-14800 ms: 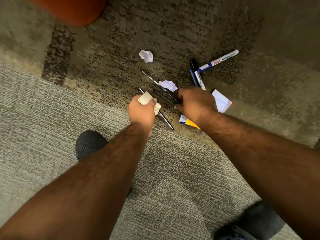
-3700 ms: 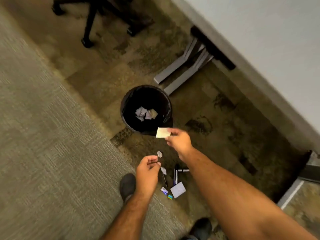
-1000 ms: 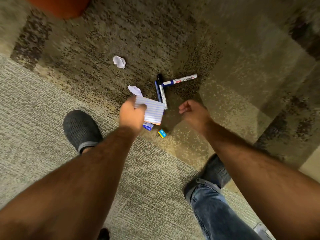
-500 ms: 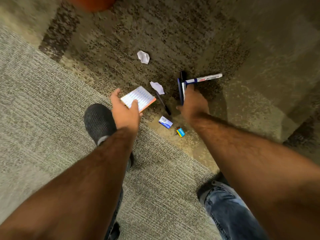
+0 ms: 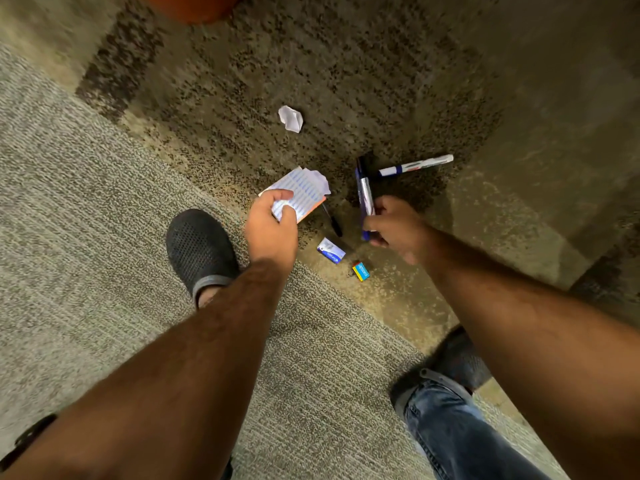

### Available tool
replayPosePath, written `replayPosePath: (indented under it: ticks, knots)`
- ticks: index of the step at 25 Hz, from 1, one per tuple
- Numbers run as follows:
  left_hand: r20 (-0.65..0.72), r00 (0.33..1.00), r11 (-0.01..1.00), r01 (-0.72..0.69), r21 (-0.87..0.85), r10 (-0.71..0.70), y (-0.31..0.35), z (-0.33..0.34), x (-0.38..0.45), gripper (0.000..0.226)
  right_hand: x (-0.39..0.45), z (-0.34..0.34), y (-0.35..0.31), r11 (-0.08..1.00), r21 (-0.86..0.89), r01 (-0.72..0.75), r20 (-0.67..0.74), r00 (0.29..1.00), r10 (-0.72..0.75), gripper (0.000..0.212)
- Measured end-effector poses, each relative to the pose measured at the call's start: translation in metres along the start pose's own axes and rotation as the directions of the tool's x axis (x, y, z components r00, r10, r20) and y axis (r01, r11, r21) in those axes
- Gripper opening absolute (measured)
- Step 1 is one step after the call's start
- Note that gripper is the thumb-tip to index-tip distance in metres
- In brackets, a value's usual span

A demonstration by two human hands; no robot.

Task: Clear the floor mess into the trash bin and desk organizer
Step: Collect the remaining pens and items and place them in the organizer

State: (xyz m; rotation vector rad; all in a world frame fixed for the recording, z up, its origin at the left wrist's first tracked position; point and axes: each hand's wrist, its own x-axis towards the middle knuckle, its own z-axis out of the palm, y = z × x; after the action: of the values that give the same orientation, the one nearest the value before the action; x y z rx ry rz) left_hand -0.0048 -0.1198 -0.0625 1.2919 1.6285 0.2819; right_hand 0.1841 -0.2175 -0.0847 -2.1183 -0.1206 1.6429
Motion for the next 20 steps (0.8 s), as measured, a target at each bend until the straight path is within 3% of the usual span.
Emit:
replayPosePath:
  ticks: [3, 6, 12, 14, 16, 20]
  knots:
    - [0.006, 0.999, 0.998, -0.046, 0.043, 0.045, 0.007, 0.006, 0.000, 0.028, -0.012, -0.004, 0.009, 0.927, 0.366, -0.077, 0.260, 0.965, -0.023, 0.029]
    - [0.037, 0.997, 0.998, -0.062, 0.033, 0.061, 0.015, 0.016, -0.002, 0.025, -0.017, -0.008, 0.014, 0.867, 0.495, -0.053, 0.290, 0.951, -0.108, 0.030]
    - [0.312, 0.950, 0.999, -0.002, -0.047, 0.016, 0.039, 0.042, -0.011, 0.029, -0.015, -0.003, 0.000, 0.852, 0.523, 0.040, 0.252, 0.947, -0.199, 0.028]
    - [0.310, 0.950, 0.997, -0.026, -0.074, 0.048, 0.044, 0.044, -0.006, 0.009, -0.013, -0.002, -0.007, 0.865, 0.497, 0.072, 0.233, 0.949, -0.213, 0.028]
    - [0.289, 0.956, 0.997, -0.041, -0.065, 0.058, 0.046, 0.043, 0.001, 0.010, -0.012, -0.002, -0.011, 0.875, 0.474, 0.097, 0.213, 0.952, -0.221, 0.028]
    - [0.275, 0.959, 0.975, 0.125, -0.186, -0.070, 0.056, 0.037, 0.007, 0.007, -0.013, 0.000, -0.015, 0.862, 0.501, 0.074, 0.224, 0.951, -0.212, 0.026]
